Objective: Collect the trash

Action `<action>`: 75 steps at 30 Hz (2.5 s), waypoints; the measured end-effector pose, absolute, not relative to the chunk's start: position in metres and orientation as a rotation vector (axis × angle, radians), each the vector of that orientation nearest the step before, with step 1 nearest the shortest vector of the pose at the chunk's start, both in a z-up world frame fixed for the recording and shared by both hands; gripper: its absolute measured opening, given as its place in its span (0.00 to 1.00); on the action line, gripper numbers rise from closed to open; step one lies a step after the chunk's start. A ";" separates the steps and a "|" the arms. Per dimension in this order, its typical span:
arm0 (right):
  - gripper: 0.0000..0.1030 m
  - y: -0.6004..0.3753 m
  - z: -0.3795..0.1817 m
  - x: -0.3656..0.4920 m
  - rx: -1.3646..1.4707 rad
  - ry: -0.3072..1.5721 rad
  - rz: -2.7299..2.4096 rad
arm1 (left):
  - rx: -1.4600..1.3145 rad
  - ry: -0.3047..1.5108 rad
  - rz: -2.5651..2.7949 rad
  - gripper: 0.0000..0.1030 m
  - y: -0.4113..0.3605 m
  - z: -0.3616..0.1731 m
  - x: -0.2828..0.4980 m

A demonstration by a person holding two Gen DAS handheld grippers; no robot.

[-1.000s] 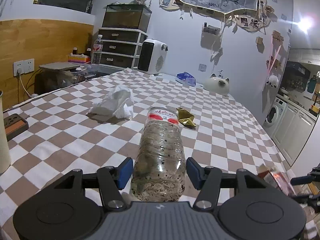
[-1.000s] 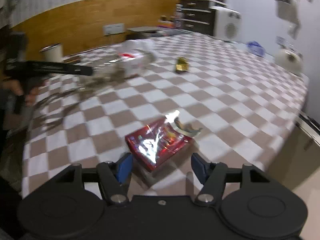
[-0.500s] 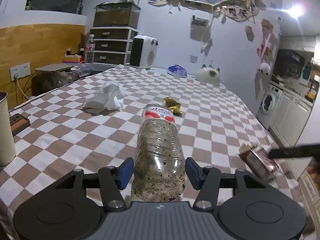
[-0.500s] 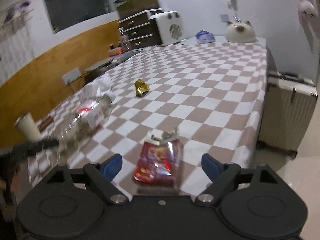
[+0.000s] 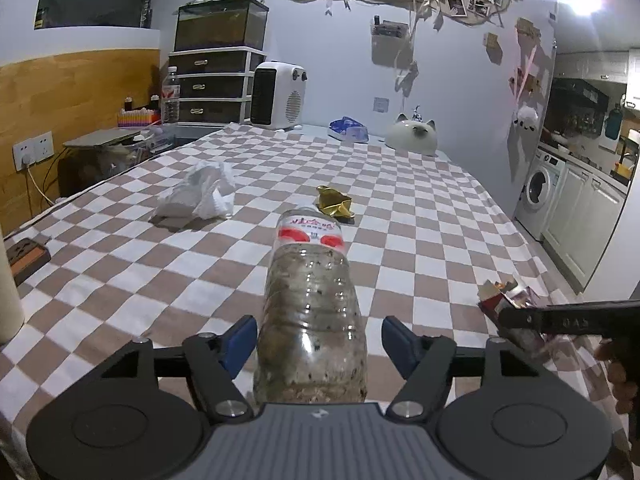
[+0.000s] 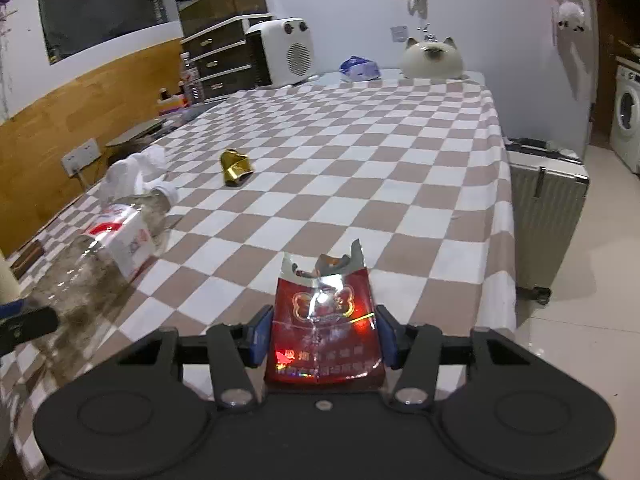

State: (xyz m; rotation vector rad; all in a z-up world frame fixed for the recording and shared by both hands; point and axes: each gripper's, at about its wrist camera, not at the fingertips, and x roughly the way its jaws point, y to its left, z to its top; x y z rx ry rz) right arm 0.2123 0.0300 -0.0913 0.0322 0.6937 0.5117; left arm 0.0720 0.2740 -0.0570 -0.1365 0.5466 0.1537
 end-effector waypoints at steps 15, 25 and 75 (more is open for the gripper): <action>0.51 0.037 -0.088 0.197 -0.061 0.685 0.569 | -0.130 0.563 0.241 0.59 0.270 -0.067 0.084; 0.50 0.028 -0.085 0.190 -0.061 0.677 0.592 | -0.174 0.509 0.221 0.58 0.262 -0.064 0.069; 0.51 -0.242 -0.054 0.090 0.102 0.487 0.236 | -0.038 0.445 -0.199 0.58 -0.028 -0.040 0.071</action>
